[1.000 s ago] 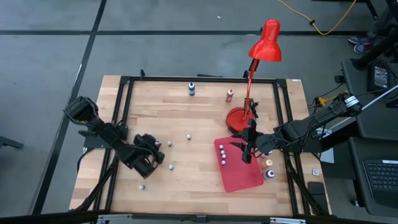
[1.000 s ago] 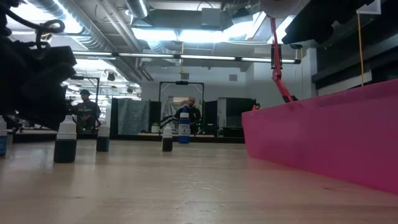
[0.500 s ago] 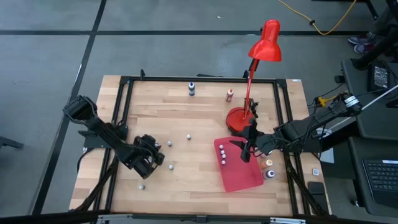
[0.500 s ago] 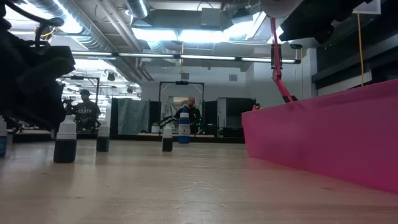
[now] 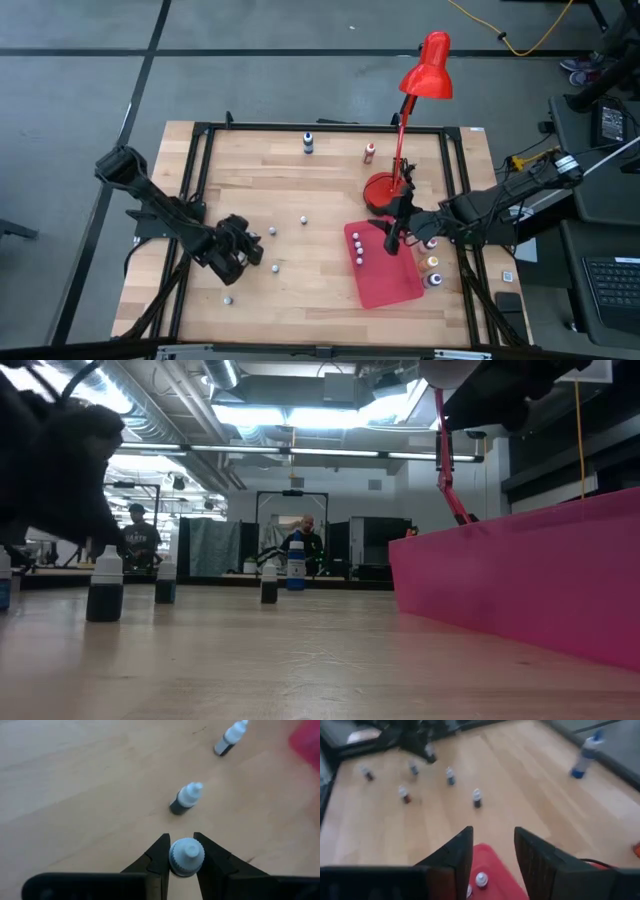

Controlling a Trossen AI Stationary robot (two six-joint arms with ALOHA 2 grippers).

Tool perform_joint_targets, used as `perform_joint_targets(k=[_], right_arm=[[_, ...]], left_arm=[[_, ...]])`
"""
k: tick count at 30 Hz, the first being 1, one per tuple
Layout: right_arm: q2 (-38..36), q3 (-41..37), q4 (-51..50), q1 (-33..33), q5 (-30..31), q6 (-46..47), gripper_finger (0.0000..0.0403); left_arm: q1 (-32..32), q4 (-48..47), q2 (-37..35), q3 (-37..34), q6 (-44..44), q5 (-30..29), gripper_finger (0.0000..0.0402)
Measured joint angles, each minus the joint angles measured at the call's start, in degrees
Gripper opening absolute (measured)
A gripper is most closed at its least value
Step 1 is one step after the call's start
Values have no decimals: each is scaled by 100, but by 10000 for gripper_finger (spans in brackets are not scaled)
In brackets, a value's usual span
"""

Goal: Pick & Place food coloring
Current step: Put the small pink food coloring bottle into the red bin

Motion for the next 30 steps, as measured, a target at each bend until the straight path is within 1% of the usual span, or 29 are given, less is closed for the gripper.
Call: perform_joint_targets(k=[2, 4, 9, 15, 18, 23, 26, 30], right_arm=[[0, 0, 100, -108, -389, -216, 145], [0, 0, 311, -222, -808, -473, 145], [0, 0, 836, -424, -1521, -1116, 145], [0, 0, 1561, -647, -2132, -1269, 145], [0, 0, 1937, -753, -2338, -1288, 145], [0, 0, 2413, -891, -2557, -1375, 148], [0, 0, 2638, -953, -2598, -1286, 162], [2, 0, 2802, -980, -2612, -1297, 194]], left_arm=[[65, -7, -226, 8, 55, 11, 64], [157, -10, -463, 79, 363, 7, 64], [558, -11, -1100, 328, 1746, 67, 64], [1211, -13, -1748, 713, 3245, 457, 64], [1581, -15, -1982, 956, 3917, 645, 64], [2295, -15, -2172, 1442, 4834, 1217, 64], [2703, -9, -2160, 1780, 5366, 1543, 64], [3196, 123, -2054, 2170, 5982, 2094, 64]])
